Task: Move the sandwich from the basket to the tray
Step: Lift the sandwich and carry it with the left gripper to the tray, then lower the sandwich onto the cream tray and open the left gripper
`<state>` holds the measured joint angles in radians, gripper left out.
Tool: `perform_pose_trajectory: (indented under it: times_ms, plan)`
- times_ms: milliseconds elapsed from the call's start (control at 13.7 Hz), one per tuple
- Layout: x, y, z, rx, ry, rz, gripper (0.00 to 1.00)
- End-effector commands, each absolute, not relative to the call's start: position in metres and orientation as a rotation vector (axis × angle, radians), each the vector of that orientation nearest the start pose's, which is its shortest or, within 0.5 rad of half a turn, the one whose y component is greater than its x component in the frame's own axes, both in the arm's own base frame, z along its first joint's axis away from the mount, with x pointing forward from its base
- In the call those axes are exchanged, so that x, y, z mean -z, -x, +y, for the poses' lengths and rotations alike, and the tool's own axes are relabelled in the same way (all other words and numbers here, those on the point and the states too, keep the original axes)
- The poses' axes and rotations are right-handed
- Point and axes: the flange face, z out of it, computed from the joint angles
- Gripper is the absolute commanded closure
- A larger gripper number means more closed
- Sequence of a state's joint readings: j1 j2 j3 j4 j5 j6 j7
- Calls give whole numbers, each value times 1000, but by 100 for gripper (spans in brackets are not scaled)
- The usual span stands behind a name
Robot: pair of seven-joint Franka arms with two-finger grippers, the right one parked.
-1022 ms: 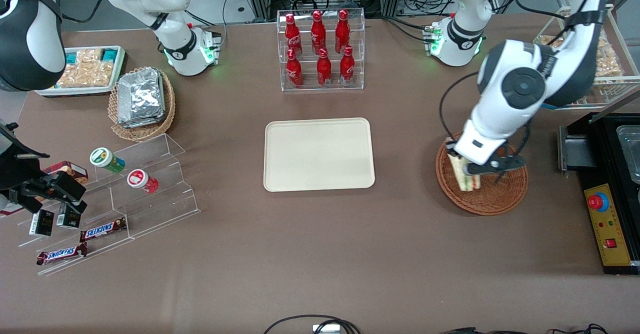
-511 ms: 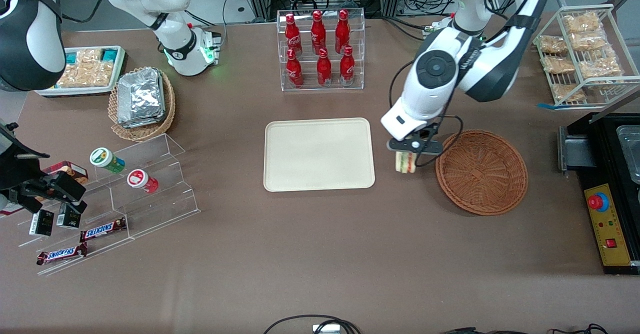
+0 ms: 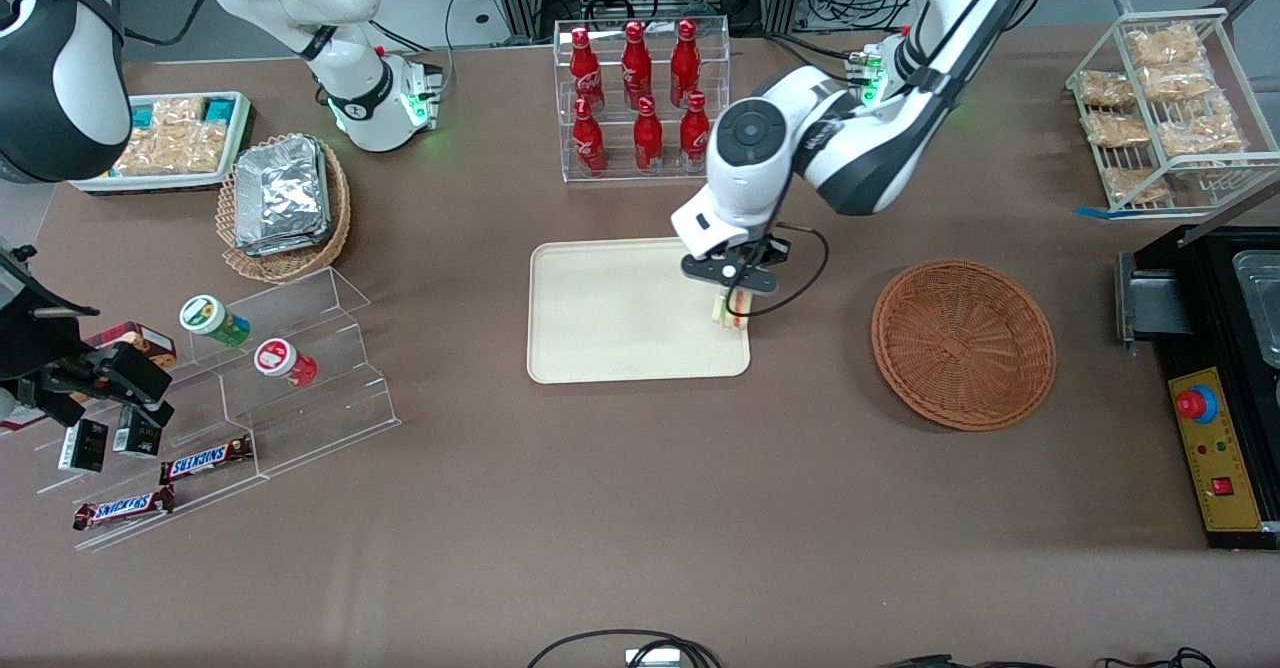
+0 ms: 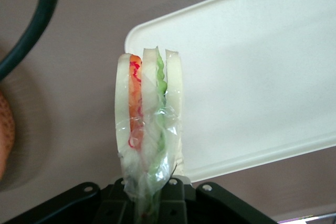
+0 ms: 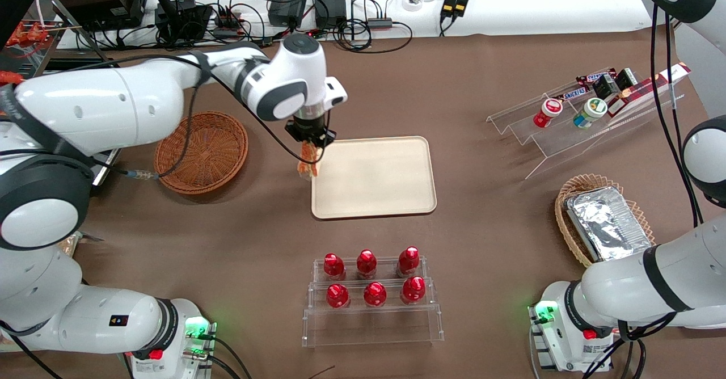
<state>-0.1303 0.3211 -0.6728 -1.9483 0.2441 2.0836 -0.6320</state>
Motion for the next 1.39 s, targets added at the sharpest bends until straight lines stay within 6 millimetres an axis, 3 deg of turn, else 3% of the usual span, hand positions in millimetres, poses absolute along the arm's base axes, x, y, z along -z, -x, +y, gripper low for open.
perform_pose_trajectory:
  times_ms: [0,292,511,949,1095,1314]
  plan:
    - [-301,-428,-433,-94,3026,389,95]
    - [-258,-428,-453,-135,3048,290,95]
    - [-241,-418,-471,-171,3051,272,95]
    - [-219,-412,-469,-229,3035,239,87]
    - [-217,-412,-469,-233,3036,201,74]
    - [-215,-409,-473,-175,3015,122,19]
